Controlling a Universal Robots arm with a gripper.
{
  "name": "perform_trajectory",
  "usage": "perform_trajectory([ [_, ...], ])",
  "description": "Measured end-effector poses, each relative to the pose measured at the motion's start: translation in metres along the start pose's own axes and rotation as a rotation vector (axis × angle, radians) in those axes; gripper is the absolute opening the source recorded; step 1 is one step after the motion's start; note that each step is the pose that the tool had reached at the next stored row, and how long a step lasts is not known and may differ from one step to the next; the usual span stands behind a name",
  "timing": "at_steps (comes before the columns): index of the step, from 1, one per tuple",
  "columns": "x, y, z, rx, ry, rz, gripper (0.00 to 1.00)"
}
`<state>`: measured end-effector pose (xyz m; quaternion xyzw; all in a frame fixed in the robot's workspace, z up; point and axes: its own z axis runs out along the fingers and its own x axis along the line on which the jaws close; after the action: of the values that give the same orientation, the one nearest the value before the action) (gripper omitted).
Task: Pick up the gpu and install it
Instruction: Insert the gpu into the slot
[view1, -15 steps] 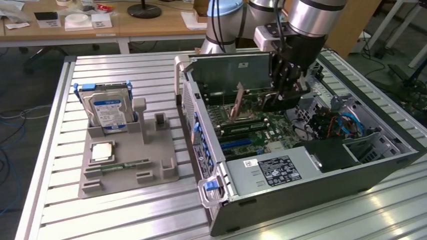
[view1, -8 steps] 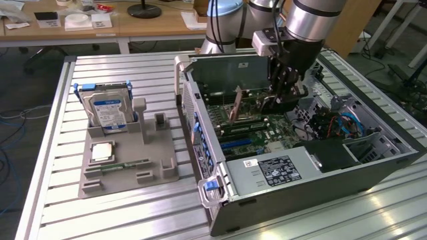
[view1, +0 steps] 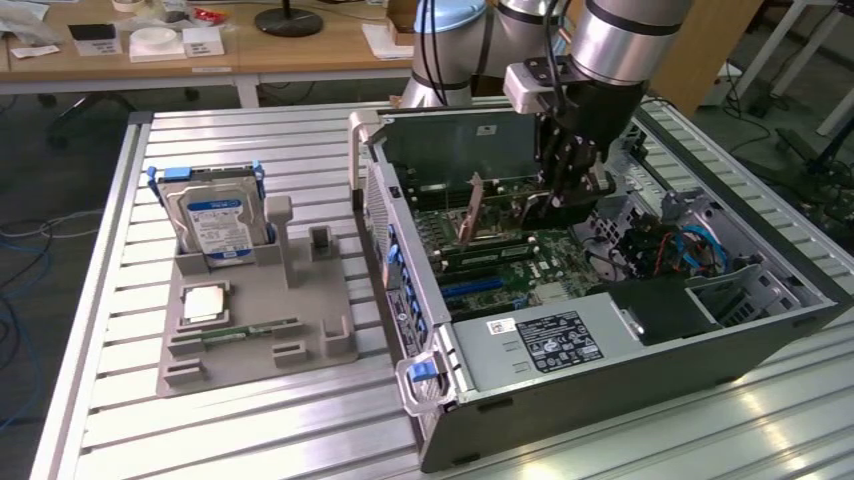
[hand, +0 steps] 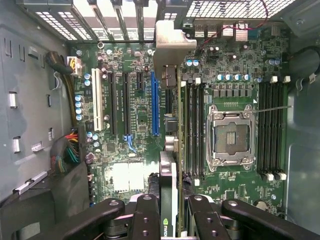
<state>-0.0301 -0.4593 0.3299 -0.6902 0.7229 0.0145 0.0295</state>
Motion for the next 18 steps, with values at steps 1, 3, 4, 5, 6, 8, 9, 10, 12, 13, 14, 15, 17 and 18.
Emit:
perform_trajectory([
  [1,0.0000,0.0006,0.0002,0.0001,-0.0001,0.000,0.27],
  [3,0.0002,0.0026,0.0006,0.0000,0.0000,0.000,0.27],
  [4,0.0002,0.0035,0.0006,0.0000,0.0000,0.000,0.27],
  [5,0.0002,0.0042,0.0007,-0.0001,0.0001,0.000,0.27],
  [6,0.0003,0.0051,0.0009,0.0000,-0.0001,0.000,0.27],
  [8,0.0004,0.0069,0.0014,0.0000,-0.0001,0.000,0.27],
  [9,0.0004,0.0076,0.0015,0.0000,0.0000,0.000,0.27],
  [10,0.0005,0.0079,0.0015,-0.0001,0.0001,0.000,0.27],
  [12,0.0005,0.0079,0.0016,0.0000,0.0000,0.000,0.27],
  [13,0.0005,0.0079,0.0016,0.0000,0.0000,0.000,0.27],
  [14,0.0006,0.0080,0.0017,0.0001,-0.0003,0.000,0.27],
  [15,0.0008,0.0080,0.0017,0.0001,-0.0004,0.000,0.27],
  [17,0.0008,0.0080,0.0016,0.0000,-0.0002,0.000,0.27],
  [18,0.0008,0.0079,0.0015,0.0000,0.0000,0.000,0.27],
])
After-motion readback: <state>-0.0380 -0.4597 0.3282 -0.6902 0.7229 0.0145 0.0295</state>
